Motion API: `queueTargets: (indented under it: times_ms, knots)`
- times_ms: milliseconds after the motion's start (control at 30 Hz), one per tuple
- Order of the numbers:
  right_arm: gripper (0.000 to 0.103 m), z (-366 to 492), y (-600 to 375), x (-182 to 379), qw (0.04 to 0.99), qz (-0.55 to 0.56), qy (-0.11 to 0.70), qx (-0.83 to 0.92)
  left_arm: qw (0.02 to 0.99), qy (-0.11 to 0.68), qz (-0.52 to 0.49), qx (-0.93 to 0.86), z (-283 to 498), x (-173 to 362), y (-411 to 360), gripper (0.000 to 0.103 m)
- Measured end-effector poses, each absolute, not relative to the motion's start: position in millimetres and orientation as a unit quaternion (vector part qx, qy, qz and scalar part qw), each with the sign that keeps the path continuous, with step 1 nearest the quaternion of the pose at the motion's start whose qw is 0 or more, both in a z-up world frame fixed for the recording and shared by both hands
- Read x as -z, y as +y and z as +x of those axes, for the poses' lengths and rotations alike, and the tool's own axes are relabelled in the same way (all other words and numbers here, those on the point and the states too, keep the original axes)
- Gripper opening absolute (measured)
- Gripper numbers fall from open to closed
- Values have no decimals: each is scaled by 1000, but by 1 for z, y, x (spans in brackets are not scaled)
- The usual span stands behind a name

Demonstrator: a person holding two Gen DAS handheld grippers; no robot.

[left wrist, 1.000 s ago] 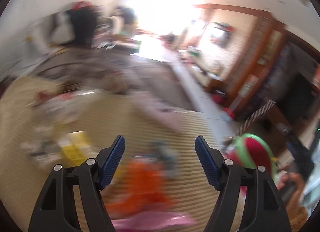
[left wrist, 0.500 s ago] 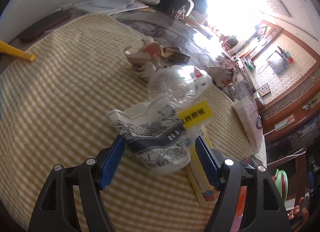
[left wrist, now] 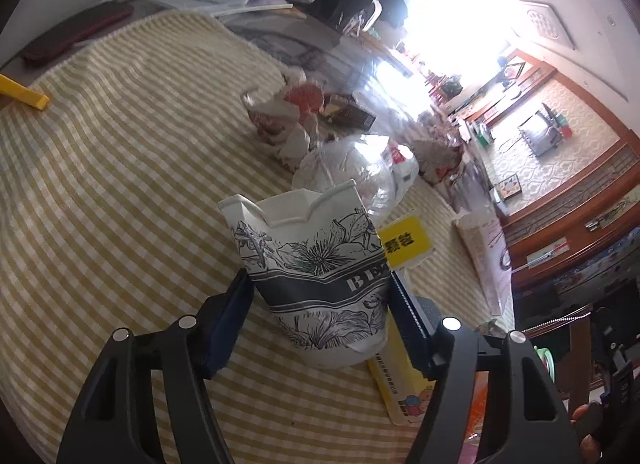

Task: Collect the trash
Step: 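Grasp the white paper cup with black floral print with the left tool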

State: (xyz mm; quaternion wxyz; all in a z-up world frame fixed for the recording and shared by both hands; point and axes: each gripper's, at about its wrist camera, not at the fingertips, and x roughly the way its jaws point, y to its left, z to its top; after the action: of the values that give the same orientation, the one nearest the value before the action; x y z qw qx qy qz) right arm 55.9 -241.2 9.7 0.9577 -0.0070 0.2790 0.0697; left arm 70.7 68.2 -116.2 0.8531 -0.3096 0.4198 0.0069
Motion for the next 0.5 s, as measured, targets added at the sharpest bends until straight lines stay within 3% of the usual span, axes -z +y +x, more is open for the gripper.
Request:
queueTargets:
  times_ms: [167, 433, 500]
  knots:
    - [98, 57, -210, -2, 942, -14, 306, -136, 881, 378, -283, -12, 51, 86, 74, 65]
    - [98, 74, -156, 41, 873, -14, 415, -255, 912, 343, -225, -27, 43, 62, 69, 65]
    - [88, 78, -149, 53, 859, -15, 439, -262, 909, 349, -227, -24, 44, 66, 69, 66]
